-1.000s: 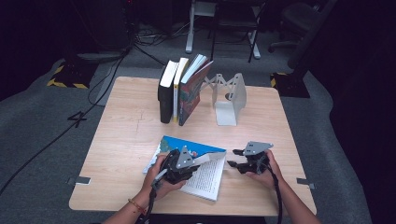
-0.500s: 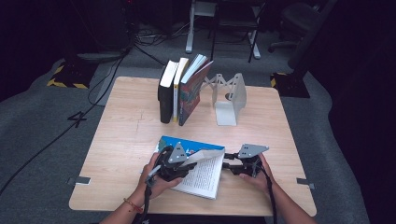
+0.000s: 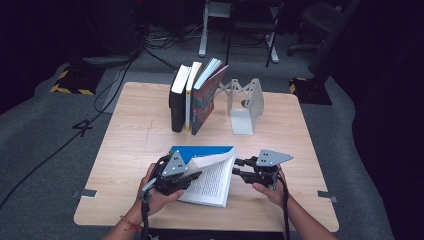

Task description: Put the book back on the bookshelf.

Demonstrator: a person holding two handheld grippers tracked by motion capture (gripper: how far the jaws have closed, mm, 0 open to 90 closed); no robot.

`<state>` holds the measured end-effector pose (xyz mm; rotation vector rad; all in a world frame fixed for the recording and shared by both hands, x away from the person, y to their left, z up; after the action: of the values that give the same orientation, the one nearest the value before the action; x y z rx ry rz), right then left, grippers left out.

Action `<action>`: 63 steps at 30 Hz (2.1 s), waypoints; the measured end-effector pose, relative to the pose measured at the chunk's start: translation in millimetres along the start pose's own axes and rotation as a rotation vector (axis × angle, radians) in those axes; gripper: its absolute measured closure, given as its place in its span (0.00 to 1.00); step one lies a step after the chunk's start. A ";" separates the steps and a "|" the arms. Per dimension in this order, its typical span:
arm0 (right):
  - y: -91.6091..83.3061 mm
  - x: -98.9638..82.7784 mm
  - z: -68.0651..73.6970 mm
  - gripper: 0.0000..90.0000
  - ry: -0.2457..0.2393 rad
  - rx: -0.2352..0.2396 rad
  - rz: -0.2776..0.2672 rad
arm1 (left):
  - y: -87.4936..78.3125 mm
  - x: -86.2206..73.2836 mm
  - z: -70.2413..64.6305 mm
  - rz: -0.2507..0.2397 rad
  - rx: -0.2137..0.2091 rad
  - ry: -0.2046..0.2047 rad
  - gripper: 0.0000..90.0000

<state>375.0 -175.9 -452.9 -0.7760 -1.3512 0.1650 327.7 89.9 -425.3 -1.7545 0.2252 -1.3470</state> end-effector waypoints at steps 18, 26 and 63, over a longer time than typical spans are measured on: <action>-66.8 18.9 -4.6 0.74 -0.052 -0.122 -0.137 | 15.0 52.8 -10.3 -0.086 -0.149 0.103 0.81; -83.9 35.0 -8.3 0.74 -0.105 -0.161 -0.134 | 27.7 64.0 -5.3 -0.173 -0.178 0.094 0.81; -25.5 34.6 24.4 0.50 -0.157 -0.134 -0.038 | 7.2 3.7 -12.4 -0.088 0.067 0.131 0.66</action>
<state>353.1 -166.6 -409.6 -0.8628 -1.5368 0.1084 321.2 76.9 -427.8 -1.6391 0.1749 -1.5177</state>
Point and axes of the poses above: each handheld gripper's, and its own axes: y roughly forward along the jaws, x roughly out of its top, z roughly to its left, the point moved 3 cm from there along y, roughly forward along the jaws, and after that the axes turned 13 degrees about z, right-handed, at the moved point
